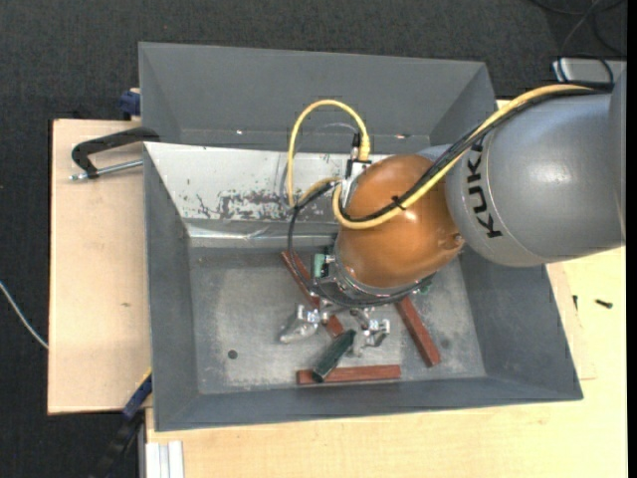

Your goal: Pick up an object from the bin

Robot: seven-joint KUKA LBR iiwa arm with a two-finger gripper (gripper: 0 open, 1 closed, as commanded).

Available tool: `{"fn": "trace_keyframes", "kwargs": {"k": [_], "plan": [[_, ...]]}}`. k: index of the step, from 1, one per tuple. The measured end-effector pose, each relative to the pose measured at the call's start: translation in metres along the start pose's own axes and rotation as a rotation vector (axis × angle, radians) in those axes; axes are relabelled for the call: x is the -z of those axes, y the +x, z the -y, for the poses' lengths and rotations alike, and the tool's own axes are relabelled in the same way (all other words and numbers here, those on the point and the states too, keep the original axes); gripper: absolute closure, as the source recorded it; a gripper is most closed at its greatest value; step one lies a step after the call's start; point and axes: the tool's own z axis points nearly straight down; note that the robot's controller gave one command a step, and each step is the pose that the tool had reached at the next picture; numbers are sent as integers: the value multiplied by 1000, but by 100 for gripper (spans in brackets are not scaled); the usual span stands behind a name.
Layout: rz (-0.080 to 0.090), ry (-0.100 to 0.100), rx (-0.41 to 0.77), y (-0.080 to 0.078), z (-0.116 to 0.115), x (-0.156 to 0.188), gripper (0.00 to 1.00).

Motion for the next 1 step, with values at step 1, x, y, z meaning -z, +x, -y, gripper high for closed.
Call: {"fn": "trace_keyframes", "kwargs": {"k": [1], "plan": [[-9, -9, 126, 25, 47, -10, 100]]}}
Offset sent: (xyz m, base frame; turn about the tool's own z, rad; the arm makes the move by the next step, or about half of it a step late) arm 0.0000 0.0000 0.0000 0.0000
